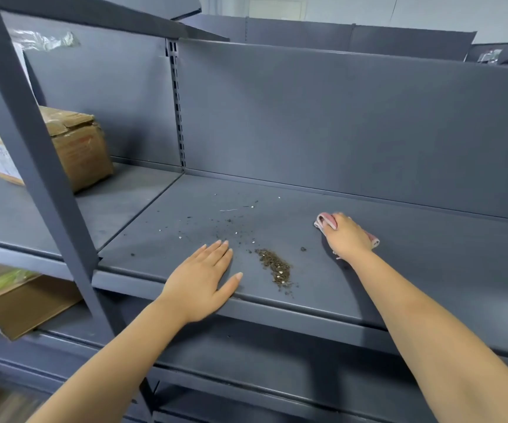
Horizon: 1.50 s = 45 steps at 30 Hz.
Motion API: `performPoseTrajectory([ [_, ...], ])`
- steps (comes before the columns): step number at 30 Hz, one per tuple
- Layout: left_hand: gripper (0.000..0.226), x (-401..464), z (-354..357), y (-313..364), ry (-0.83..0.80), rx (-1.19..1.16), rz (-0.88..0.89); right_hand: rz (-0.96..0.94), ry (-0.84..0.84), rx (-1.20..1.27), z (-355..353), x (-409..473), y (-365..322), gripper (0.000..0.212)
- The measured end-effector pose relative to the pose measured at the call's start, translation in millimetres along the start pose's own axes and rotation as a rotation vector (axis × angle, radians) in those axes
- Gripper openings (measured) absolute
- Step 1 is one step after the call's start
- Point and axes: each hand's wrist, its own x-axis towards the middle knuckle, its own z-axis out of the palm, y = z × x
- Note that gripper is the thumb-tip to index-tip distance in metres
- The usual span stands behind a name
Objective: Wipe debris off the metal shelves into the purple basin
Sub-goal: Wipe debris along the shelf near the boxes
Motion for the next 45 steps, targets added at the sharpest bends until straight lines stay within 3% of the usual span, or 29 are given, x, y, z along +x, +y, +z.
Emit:
performPoseTrajectory([
  [5, 0.126, 2, 0, -2, -0.010, 0.001, 0.014, -0.197, -0.154, 0.024, 19, 4, -58, 0.021],
  [12, 0.117, 2, 2, -5, 0.000, -0.004, 0.036, -0.450, -0.318, 0.187, 48, -28, -114, 0.037],
  [15, 0.119, 3, 2, -5, -0.004, -0.001, 0.036, -0.441, -0.392, 0.292, 48, -28, -117, 0.036],
  [20, 0.123, 1, -7, -20, -0.033, 0.015, 0.016, -0.208, -0.250, 0.463, 15, -6, -80, 0.024],
  [28, 0.121, 0, -4, -33, -0.047, -0.001, 0.001, 0.093, 0.015, -0.033, 3, 55, 28, 0.028],
  [39, 0.107, 1, -4, -35, -0.068, -0.022, 0.037, -0.024, -0.124, 0.095, 35, 98, -55, 0.034],
  [45, 0.080, -1, 4, -40, 0.008, 0.039, 0.073, -0.295, -0.311, 0.179, 51, 75, -122, 0.031],
])
